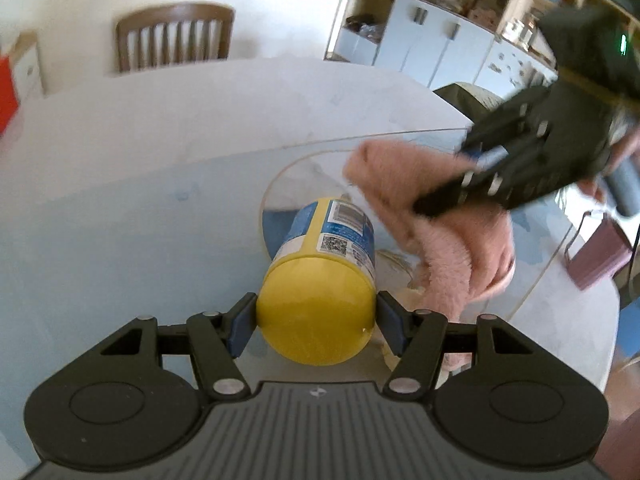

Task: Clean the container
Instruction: 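Sweep the towel over the container's label and cap with the right gripper, then wipe the towel along the container body toward the left gripper with the right gripper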

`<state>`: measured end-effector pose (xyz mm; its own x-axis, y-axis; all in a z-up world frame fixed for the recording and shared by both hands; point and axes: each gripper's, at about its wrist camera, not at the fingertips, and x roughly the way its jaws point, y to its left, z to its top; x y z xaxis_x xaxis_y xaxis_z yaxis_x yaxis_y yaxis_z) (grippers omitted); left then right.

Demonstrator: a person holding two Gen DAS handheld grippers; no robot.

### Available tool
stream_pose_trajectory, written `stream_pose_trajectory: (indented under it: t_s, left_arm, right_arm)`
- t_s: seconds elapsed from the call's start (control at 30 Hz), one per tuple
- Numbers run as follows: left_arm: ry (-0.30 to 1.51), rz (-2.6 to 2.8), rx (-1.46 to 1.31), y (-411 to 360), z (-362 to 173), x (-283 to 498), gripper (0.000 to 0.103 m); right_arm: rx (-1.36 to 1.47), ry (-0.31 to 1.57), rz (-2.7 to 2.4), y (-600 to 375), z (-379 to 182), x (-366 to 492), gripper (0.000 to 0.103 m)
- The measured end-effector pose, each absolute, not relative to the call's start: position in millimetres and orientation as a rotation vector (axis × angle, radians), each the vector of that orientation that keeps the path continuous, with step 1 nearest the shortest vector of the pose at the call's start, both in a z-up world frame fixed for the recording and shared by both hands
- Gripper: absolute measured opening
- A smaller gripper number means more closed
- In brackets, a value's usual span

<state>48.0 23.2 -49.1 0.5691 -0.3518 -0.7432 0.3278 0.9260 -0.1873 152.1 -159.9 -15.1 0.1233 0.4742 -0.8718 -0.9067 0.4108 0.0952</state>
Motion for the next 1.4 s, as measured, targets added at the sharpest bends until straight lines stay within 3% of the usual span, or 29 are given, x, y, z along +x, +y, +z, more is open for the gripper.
stream_pose_trajectory:
  t_s: [0.37,0.67,0.97,1.4]
  left_arm:
    - [0.773,-0.509,0.205,-16,-29,58,0.063]
    - [0.796,-0.533,0.216,-15,-36,68,0.063]
    - [0.844,-0.533,0.059,8,-42,66,0.063]
    - [0.916,-0.532,-0.012,22,-68,74,0.063]
  right_arm:
    - [-0.637,0.844,1.392,-126,38,122,0.025]
    - [-0.731,0.923,1.349,-103,6,143,0.025]
    - [-0.699,1.013,1.248,-116,-18,175,0.025]
    - [-0.734,1.115,1.208,-130,-57,147,0.025]
